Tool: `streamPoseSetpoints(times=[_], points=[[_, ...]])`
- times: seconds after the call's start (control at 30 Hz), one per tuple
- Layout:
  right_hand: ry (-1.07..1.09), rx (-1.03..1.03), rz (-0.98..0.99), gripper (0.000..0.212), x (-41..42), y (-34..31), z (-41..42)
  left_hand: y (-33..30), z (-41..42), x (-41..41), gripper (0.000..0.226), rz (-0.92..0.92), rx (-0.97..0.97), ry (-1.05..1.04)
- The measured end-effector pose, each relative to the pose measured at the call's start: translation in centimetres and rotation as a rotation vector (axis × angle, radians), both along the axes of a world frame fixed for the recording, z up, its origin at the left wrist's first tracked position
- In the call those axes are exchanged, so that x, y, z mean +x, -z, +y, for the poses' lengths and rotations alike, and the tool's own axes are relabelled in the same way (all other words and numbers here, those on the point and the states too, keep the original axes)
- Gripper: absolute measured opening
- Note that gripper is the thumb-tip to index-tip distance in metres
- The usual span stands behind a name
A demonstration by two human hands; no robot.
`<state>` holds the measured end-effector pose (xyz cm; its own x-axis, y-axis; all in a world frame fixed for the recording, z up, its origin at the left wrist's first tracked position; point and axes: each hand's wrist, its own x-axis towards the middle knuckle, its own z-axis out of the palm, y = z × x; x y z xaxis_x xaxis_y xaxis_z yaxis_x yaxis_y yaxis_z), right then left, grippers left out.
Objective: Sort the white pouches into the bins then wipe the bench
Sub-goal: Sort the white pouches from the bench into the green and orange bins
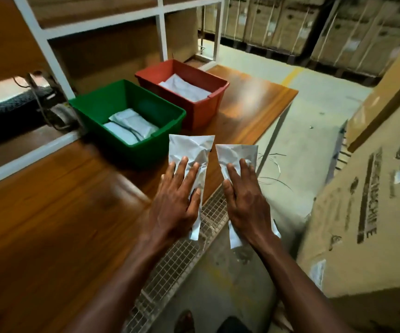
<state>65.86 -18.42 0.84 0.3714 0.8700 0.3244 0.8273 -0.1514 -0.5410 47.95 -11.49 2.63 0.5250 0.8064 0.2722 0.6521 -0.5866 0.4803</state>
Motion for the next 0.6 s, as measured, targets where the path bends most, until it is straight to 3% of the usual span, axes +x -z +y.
streamPoseSetpoints(times=[0.33,0.6], points=[[-0.354,0.14,0.003,0.048,4.8,-4.8,16.1,-4.5,11.7,2.8,0.06,0.001,0.156,-0.358],[-0.663,0.105,-0.047,0.055,5.1,-7.1,25.9,-6.8,18.6,2.4,0.06,0.048,0.031,-0.682]])
